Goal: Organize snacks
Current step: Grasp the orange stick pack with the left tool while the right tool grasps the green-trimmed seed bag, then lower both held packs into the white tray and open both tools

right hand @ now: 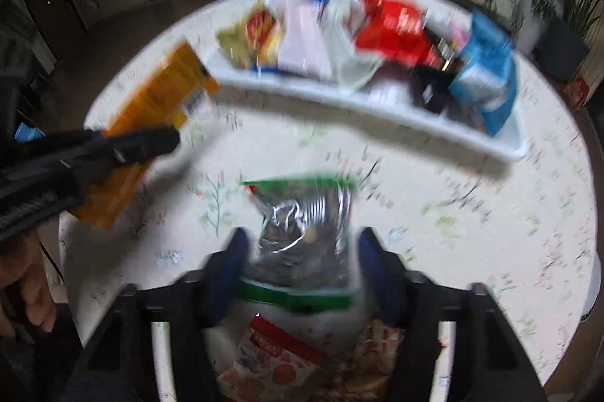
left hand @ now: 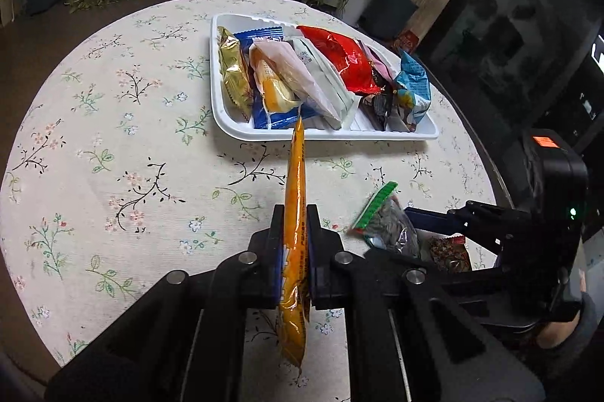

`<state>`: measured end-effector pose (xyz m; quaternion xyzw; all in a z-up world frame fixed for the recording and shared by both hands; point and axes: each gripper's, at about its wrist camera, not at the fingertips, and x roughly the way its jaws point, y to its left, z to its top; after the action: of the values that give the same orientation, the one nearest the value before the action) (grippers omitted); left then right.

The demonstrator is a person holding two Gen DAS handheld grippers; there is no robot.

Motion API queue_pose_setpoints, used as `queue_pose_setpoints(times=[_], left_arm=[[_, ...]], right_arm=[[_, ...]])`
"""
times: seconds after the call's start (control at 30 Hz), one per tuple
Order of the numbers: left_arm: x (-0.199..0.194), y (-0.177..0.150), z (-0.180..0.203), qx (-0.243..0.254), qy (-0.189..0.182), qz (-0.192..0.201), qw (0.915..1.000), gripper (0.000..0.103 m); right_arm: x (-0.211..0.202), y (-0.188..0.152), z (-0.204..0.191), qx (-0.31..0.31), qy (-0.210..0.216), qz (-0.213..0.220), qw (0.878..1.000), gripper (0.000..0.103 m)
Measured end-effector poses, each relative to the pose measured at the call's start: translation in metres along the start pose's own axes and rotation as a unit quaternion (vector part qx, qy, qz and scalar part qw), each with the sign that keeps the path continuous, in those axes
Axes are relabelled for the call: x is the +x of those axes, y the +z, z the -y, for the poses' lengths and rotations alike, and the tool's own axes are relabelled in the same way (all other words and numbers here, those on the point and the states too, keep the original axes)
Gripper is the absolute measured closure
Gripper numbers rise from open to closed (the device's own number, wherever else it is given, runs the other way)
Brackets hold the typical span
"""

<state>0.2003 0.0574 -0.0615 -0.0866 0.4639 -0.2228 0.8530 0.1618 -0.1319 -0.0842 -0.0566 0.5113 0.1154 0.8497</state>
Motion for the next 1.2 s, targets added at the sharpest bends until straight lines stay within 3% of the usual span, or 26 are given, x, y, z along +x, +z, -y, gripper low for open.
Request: queue_pose_setpoints(times=[0.07, 0.13, 0.47, 0.67, 0.83, 0.9, 1.03, 1.2], left_arm=[[-0.001, -0.003, 0.000, 0.001, -0.003, 0.000, 1.0000, 0.095], [-0.002, -0.003, 0.003, 0.004, -0.006, 0.001, 1.0000, 0.095], [-0.016, 0.006, 0.016, 0.004, -0.031, 0.028, 0.9991, 0.095], [-0.032, 0.051, 0.026, 0.023, -0.028, 0.056, 0.9978, 0.095], [-0.025, 0.116, 0.033, 0.036, -0.018, 0.070, 0.9967, 0.095], [-0.013, 0.132, 0.033, 0.029, -0.022, 0.064, 0.9973, 0.095], [0.030, 0.147, 0.033, 0.027, 0.003, 0.036, 0.9990, 0.095], [0.074, 0.144, 0.023, 0.011, 0.033, 0.014, 0.9993, 0.095]], right_arm=[[0.000, 0.000, 0.000, 0.000, 0.004, 0.000, 1.000, 0.057], [-0.003, 0.000, 0.003, 0.013, 0.017, 0.000, 1.000, 0.069], [-0.067, -0.001, 0.050, 0.101, 0.068, 0.083, 0.989, 0.073], [-0.128, 0.039, 0.105, 0.139, 0.062, 0.151, 0.977, 0.073], [-0.156, 0.091, 0.113, 0.132, 0.056, 0.200, 0.969, 0.073], [-0.148, 0.109, 0.108, 0.127, 0.055, 0.201, 0.970, 0.073], [-0.091, 0.139, 0.094, 0.116, 0.052, 0.160, 0.979, 0.073], [-0.024, 0.142, 0.087, 0.114, 0.026, 0.104, 0.988, 0.073]])
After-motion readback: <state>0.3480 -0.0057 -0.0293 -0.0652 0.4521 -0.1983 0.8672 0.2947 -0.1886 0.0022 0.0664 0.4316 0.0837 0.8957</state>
